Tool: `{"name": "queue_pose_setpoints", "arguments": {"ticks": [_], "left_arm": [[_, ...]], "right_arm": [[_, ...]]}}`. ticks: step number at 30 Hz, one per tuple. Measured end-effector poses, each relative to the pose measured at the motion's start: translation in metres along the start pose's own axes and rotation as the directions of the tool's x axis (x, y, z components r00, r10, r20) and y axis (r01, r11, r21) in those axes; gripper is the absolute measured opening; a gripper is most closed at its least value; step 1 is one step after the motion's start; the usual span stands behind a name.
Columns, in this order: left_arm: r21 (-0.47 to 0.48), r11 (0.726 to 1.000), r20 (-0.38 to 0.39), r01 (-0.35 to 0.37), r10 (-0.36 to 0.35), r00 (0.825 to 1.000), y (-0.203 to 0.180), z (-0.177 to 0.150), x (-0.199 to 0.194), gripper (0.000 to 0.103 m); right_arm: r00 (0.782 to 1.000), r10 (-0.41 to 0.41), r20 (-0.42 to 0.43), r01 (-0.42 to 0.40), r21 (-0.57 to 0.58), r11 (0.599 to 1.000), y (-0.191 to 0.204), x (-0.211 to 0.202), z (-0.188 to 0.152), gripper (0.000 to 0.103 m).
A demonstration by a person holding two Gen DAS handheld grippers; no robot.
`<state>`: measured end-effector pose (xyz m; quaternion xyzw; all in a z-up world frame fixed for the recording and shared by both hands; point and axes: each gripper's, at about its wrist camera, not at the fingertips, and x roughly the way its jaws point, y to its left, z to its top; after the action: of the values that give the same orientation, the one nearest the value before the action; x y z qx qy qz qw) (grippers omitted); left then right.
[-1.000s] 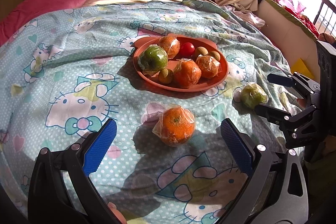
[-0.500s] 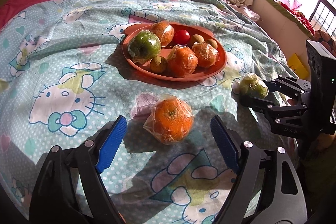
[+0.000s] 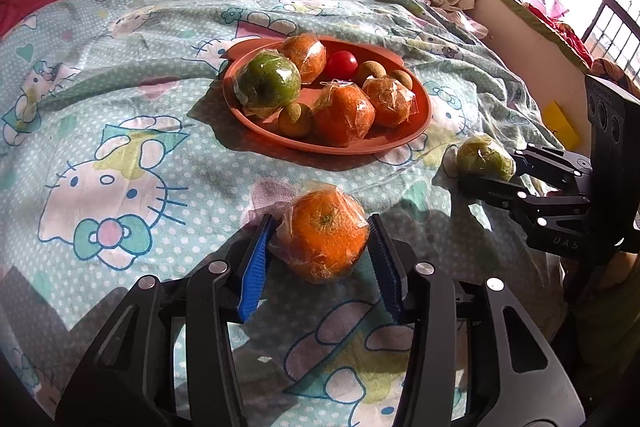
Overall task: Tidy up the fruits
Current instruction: 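Grasp the bagged orange with the left tool while the right tool grasps the other green bagged fruit, then carry the bagged orange and green bagged fruit over the plate and lower them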
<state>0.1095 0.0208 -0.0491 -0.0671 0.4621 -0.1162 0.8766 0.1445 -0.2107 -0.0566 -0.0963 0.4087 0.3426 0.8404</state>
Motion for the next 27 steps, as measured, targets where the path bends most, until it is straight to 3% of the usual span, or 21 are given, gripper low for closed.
{"name": "queue_pose_setpoints", "arguments": {"ticks": [14,21,27], "left_arm": [[-0.001,0.999,0.031,0.033,-0.033,0.999,-0.002,0.004,-0.015,0.037],[-0.019,0.999,0.089,0.029,-0.027,0.996,-0.001,0.025,-0.032,0.037],[-0.022,1.0,0.09,0.015,-0.013,0.996,0.0,0.045,-0.026,0.037]], "right_arm": [[0.999,0.038,0.037,-0.038,0.001,0.999,0.007,-0.013,0.005,0.04],[0.997,0.05,0.061,-0.05,0.008,0.999,0.007,-0.021,0.01,0.04],[0.995,0.061,0.079,-0.062,0.017,0.998,0.004,-0.026,0.023,0.04]]}}
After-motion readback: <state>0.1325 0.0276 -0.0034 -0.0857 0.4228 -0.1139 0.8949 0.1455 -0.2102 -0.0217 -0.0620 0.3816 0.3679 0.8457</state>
